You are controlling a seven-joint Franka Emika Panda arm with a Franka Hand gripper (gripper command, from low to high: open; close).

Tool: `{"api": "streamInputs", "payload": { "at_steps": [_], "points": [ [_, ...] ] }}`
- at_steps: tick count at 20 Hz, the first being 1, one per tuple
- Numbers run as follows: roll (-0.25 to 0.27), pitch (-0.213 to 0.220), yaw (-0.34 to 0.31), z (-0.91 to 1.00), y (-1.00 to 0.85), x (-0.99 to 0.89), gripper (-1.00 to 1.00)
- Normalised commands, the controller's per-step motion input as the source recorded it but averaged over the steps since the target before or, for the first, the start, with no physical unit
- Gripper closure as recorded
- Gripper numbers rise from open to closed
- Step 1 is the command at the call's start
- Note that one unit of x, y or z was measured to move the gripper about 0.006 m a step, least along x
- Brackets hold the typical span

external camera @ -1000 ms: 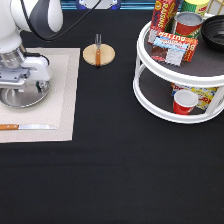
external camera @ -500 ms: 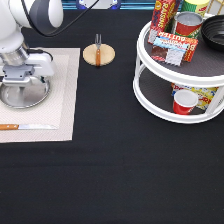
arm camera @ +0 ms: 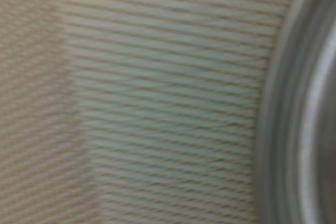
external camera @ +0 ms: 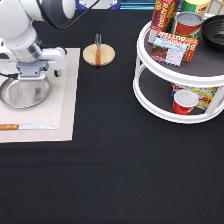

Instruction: Arrange plate and fork

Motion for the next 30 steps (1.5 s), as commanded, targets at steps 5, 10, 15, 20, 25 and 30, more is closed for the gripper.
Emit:
{"api": "streamInputs", "payload": {
  "at_steps": [5, 10, 15, 20, 25, 30],
  "points": [
    [-0.225, -0.17, 0.0, 0.63, 0.71, -0.45, -1.0],
    [-0.218, -0.21, 0.0, 0.44, 0.67, -0.52, -1.0],
    [-0.163, -0.177, 0.0, 0.06, 0.67, -0.69, -1.0],
    [-0.079, -0.14, 0.0, -0.04, 0.61, -0.88, -1.0],
    [-0.012, -0.102, 0.003, -0.14, 0.53, -0.99, -1.0],
    [0.0, -0.111, 0.012, -0.26, 0.39, -1.0, -1.0]
  ]
}}
